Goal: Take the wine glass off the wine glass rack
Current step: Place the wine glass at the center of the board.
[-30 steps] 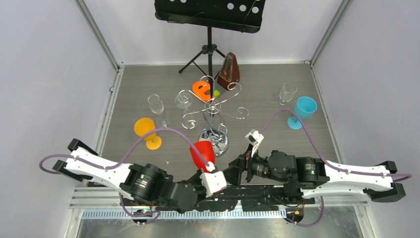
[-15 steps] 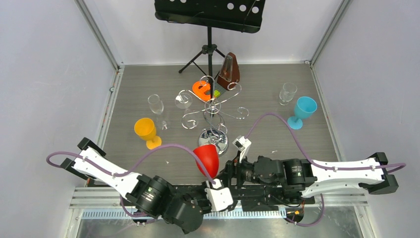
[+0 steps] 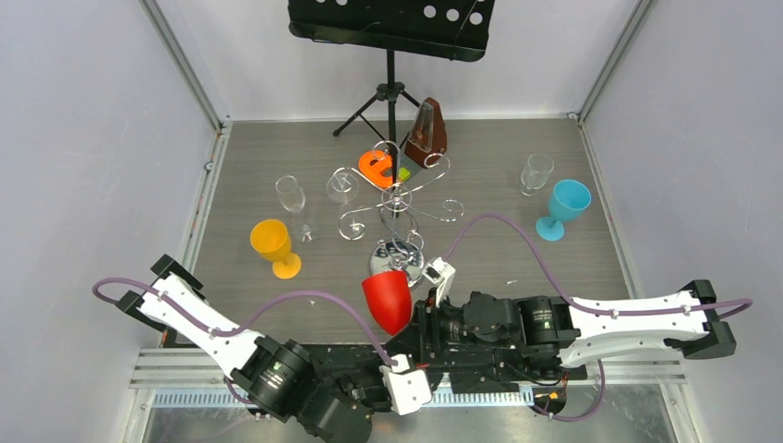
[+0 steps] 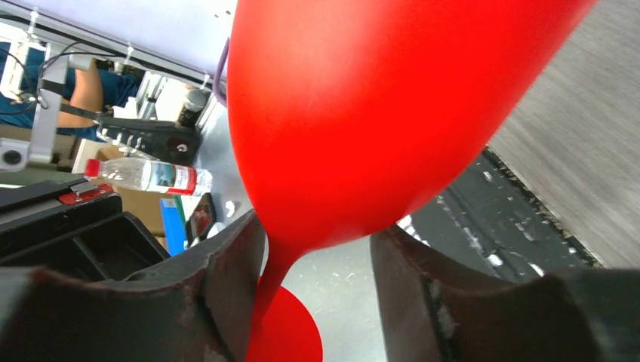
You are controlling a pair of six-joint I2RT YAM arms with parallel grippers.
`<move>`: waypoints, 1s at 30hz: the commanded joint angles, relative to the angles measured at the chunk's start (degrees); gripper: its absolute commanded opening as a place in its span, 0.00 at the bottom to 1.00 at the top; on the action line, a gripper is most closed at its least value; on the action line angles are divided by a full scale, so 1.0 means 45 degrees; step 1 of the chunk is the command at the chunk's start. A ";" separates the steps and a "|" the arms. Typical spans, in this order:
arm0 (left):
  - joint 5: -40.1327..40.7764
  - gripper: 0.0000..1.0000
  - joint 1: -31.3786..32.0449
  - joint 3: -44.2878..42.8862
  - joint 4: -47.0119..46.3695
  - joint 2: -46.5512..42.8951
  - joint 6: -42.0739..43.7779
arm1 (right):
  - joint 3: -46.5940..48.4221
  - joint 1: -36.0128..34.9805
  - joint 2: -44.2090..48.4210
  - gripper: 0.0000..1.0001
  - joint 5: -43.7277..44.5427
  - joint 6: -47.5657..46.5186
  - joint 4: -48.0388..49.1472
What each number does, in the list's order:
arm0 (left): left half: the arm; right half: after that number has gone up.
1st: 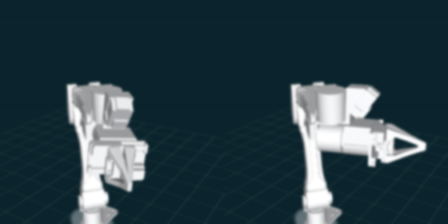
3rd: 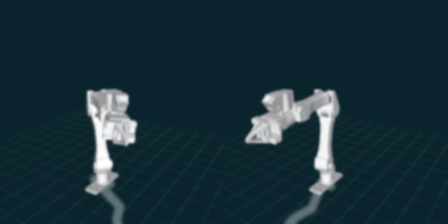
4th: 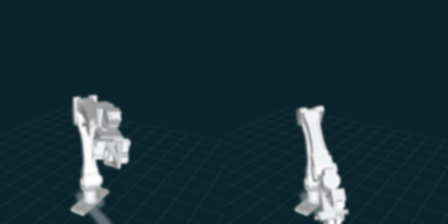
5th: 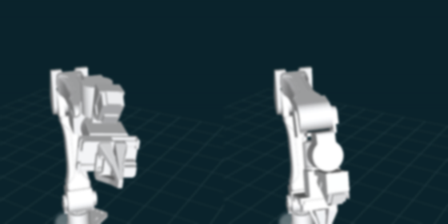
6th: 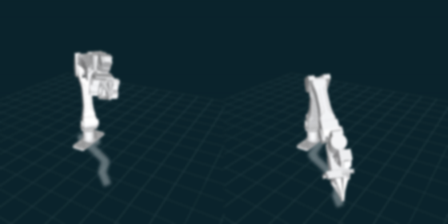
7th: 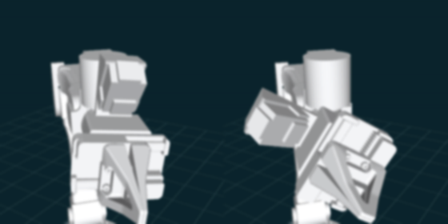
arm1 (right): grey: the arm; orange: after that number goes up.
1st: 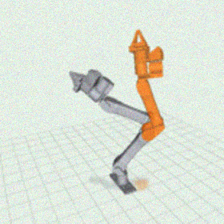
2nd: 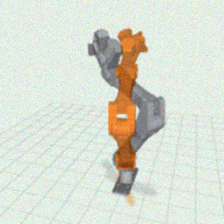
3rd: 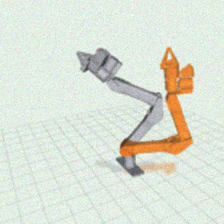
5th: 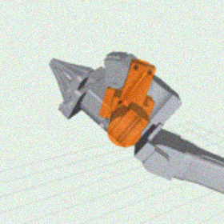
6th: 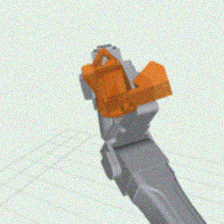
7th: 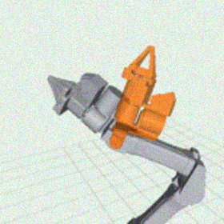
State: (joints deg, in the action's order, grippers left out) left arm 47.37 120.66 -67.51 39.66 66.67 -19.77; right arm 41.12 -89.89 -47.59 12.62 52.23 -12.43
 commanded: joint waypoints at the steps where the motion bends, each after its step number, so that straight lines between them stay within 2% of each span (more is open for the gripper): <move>1: 0.1342 0.00 0.0269 -0.0429 -0.1120 0.0032 0.0550 | 0.0502 -0.0094 -0.0176 0.51 -0.0637 0.0221 0.0877; 2: 0.1380 0.00 0.0292 -0.0446 -0.1130 0.0052 0.0563 | 0.0498 -0.0099 -0.0181 0.48 -0.0647 0.0213 0.0901; 5: 0.1367 0.00 0.0334 -0.0376 -0.1148 0.0064 0.0555 | 0.0453 -0.0116 -0.0069 0.28 -0.0616 0.0229 0.0949; 10: 0.1157 0.00 0.0335 -0.0027 -0.1484 -0.0157 0.0447 | 0.0253 -0.0134 0.0158 0.08 -0.0570 0.0268 0.1057; 11: 0.1128 0.05 0.0335 0.0100 -0.1632 -0.0238 0.0421 | 0.0192 -0.0129 0.0203 0.06 -0.0574 0.0268 0.1060; 14: 0.0924 0.20 0.0335 0.0442 -0.1998 -0.0485 0.0351 | 0.0137 -0.0129 0.0286 0.06 -0.0579 0.0170 0.1080; 17: 0.0723 0.43 0.0315 0.0836 -0.2433 -0.0756 0.0370 | 0.0054 -0.0159 0.0409 0.06 -0.0576 -0.0304 0.1090; 19: 0.0654 0.52 0.0287 0.1127 -0.2642 -0.0950 0.0343 | -0.0031 -0.0159 0.0555 0.06 -0.0529 -0.0642 0.1051; 24: -0.0178 0.60 -0.0154 0.2162 -0.3477 -0.1716 0.0189 | -0.0017 -0.0152 0.0699 0.06 -0.0226 -0.1791 0.0469; 30: -0.1150 0.67 -0.0979 0.3393 -0.4352 -0.2570 -0.0138 | 0.0349 -0.0179 0.0421 0.06 0.0816 -0.4080 -0.1448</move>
State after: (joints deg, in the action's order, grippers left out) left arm 43.68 118.56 -54.70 26.35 58.00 -18.41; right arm 40.80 -89.95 -45.17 12.95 42.37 -13.76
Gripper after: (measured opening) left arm 0.650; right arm 0.180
